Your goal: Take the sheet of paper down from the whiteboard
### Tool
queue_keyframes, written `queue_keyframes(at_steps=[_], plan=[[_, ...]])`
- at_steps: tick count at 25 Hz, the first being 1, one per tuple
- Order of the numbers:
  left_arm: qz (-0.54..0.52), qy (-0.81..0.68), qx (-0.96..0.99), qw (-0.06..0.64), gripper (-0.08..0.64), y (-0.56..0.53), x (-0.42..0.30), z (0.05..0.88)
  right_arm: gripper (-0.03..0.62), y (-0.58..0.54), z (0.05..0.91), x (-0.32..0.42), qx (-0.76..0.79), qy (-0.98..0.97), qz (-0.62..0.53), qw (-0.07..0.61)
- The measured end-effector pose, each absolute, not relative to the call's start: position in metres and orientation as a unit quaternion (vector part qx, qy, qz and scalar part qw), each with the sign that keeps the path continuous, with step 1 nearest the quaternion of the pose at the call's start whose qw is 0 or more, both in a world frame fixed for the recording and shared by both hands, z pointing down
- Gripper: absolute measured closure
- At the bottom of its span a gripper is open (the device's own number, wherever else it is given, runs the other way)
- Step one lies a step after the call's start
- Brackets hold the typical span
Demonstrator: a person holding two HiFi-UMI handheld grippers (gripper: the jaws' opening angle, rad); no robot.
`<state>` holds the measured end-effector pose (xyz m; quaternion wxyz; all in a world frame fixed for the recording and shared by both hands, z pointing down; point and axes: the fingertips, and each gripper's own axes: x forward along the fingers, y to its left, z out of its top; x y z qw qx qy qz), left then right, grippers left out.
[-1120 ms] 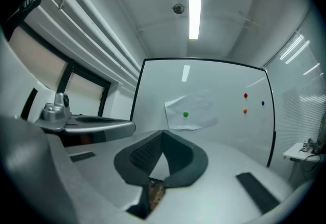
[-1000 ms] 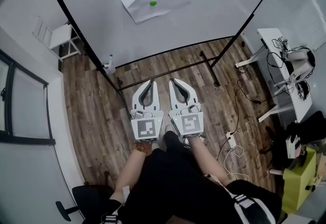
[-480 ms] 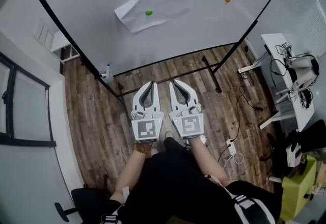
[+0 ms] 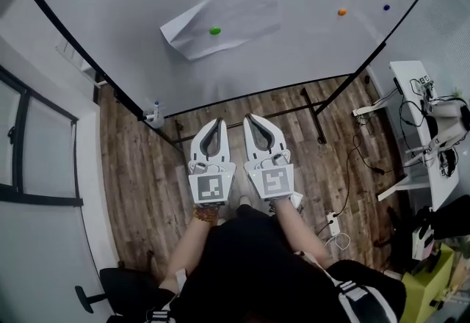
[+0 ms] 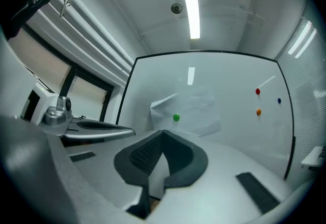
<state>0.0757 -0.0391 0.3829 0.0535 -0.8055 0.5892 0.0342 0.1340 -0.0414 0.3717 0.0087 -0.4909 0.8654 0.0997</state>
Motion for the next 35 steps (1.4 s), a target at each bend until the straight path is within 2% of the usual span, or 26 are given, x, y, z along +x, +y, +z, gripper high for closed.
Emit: queue_keyframes(at_steps=[15,35], plan=[[0.039,0.646,-0.761,0.04,0.548,-0.072,0.058,0.399,0.594,-0.087,0.379,0.121,-0.433,0.896,0.096,0.02],[0.075,0.611,-0.788,0.032,0.548,-0.156,0.004,0.389,0.594,-0.161,0.358,0.085,-0.486,0.861,0.151,-0.007]])
